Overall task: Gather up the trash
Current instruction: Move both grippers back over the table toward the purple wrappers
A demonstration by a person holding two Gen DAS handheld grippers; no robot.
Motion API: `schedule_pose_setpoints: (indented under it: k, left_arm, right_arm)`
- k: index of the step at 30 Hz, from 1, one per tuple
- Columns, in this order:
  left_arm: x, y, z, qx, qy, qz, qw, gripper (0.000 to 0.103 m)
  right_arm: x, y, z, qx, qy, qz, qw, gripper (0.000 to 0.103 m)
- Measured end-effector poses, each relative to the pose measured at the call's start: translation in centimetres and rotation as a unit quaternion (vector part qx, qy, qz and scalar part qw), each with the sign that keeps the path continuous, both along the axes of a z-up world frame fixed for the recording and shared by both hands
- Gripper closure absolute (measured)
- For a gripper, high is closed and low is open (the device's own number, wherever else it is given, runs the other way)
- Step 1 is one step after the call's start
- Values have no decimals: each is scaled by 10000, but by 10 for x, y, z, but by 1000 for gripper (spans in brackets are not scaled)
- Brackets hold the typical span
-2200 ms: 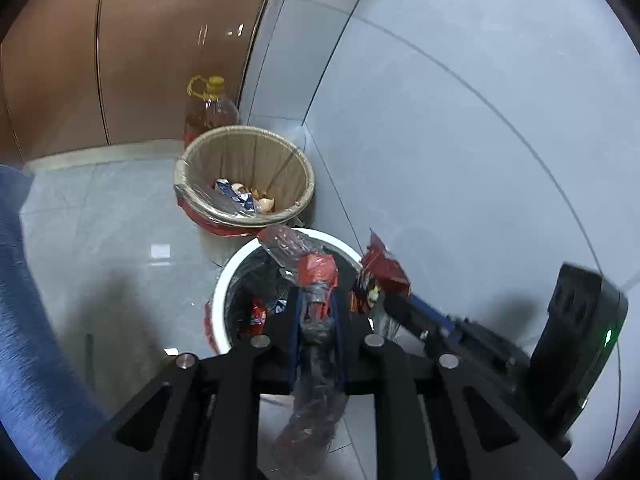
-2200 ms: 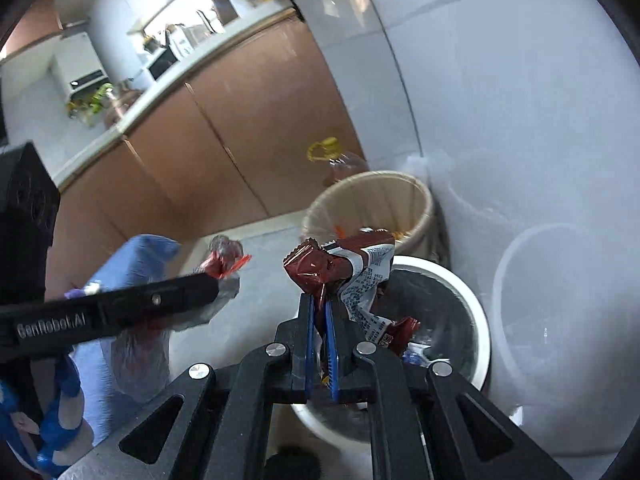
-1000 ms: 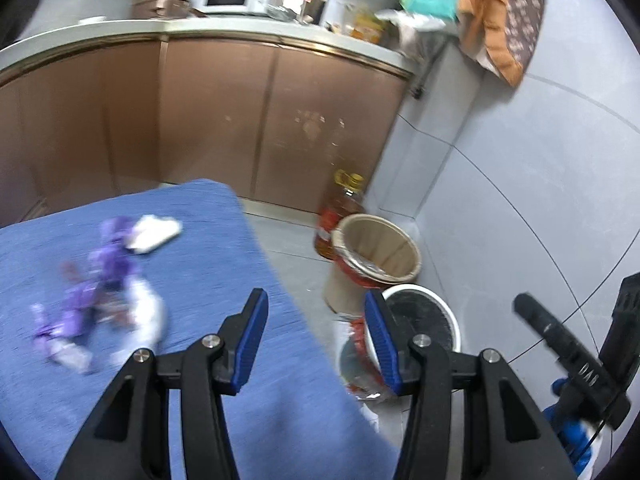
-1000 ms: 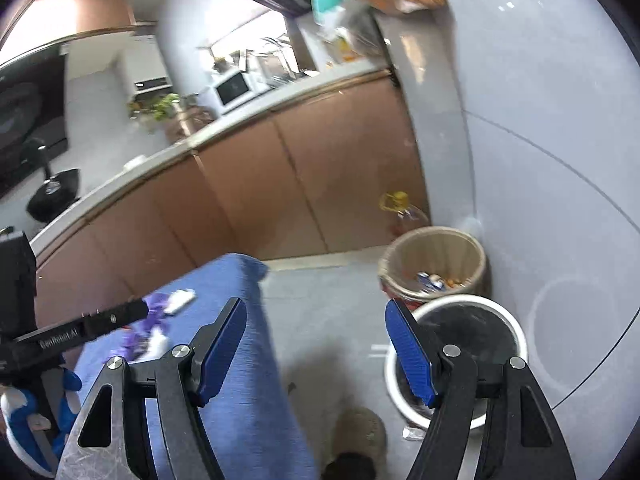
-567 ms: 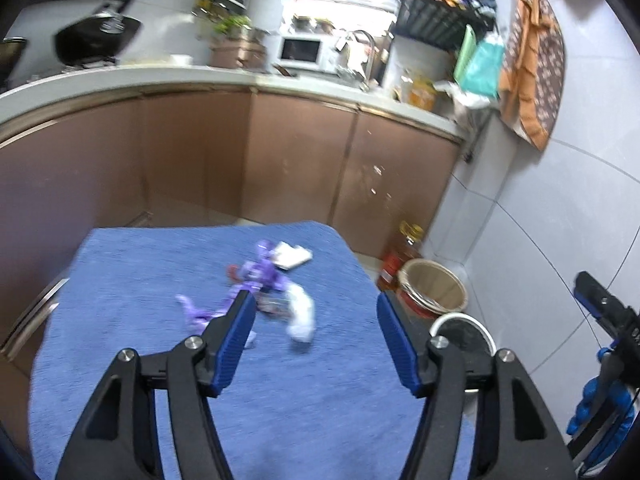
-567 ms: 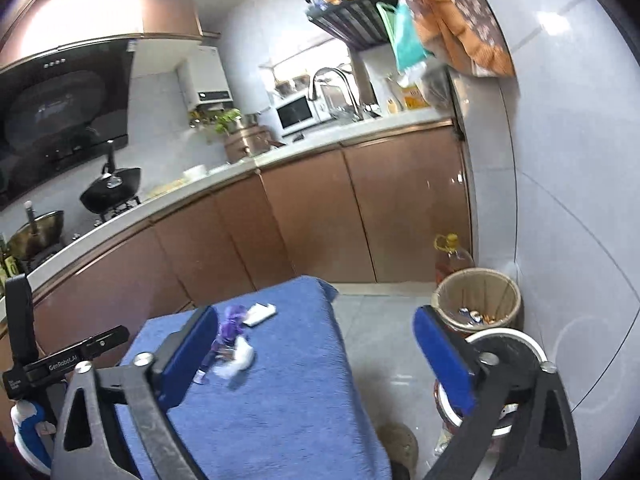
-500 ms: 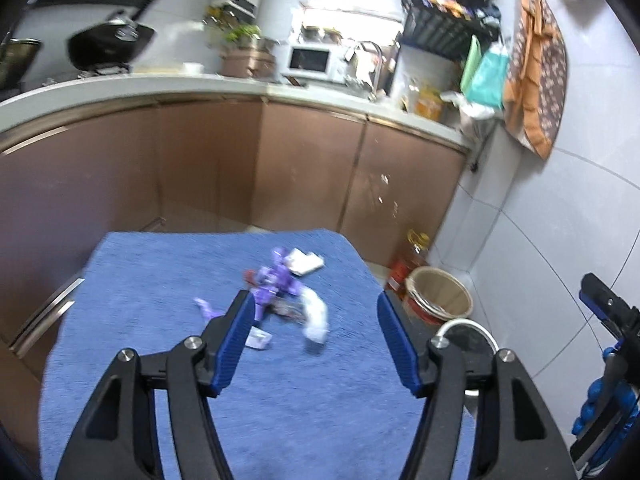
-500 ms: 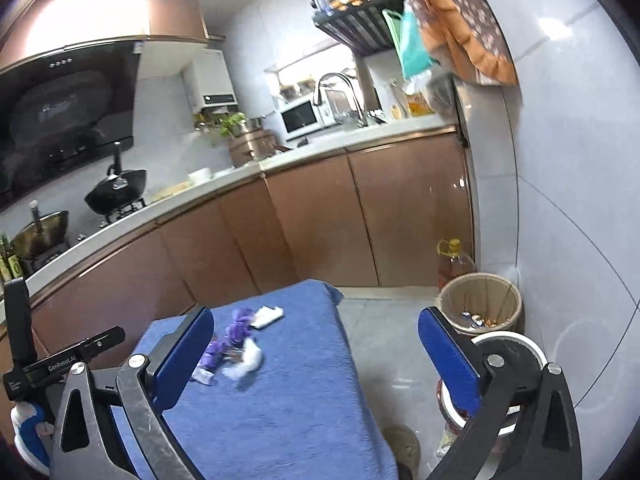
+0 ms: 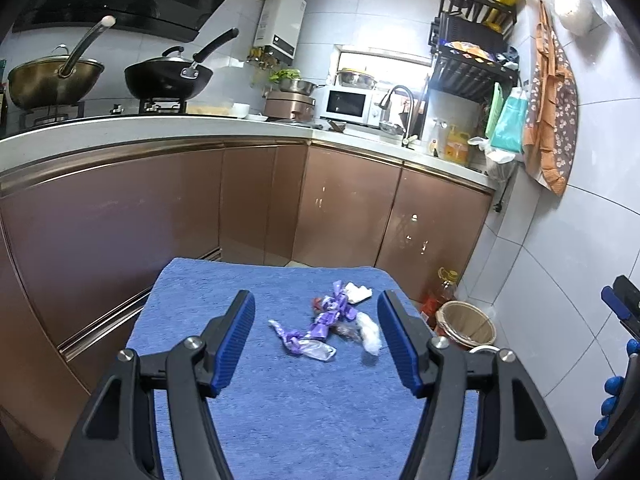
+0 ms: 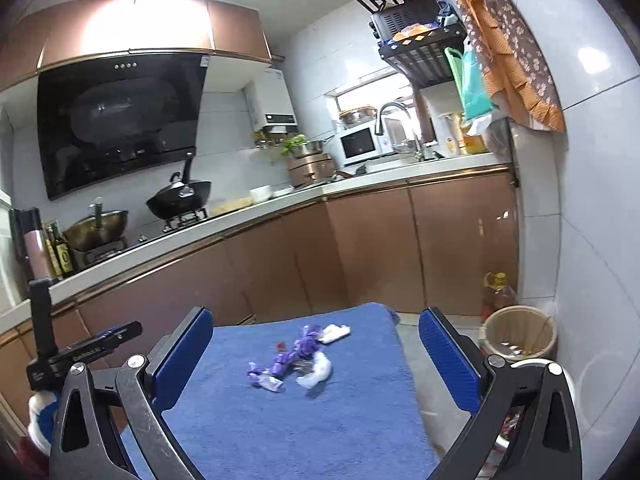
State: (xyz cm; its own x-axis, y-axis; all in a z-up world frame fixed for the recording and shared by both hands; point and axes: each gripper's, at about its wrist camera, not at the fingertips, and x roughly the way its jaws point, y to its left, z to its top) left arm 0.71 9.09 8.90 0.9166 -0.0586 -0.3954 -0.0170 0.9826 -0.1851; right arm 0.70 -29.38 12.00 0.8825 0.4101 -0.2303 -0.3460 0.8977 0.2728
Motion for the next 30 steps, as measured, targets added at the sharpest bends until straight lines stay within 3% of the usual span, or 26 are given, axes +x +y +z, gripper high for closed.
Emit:
schedule_pose_setpoints:
  k: [8, 15, 22, 30]
  left_arm:
    - [32, 9, -25, -20, 311, -69, 9995, 41]
    - [82, 8, -75, -114, 902, -196, 9957, 41]
    - [138, -12, -114, 109, 1266, -635, 9899, 41]
    - [215, -36, -154, 402, 1756, -1312, 9749, 42]
  right_arm:
    - [28, 17, -30, -82, 562, 368, 9977, 0]
    - [73, 31, -68, -41, 1121, 472, 9926, 0]
    - [123, 40, -107, -52, 1637, 585, 9848, 0]
    - [190, 68, -156, -135, 2206, 895, 9711, 21]
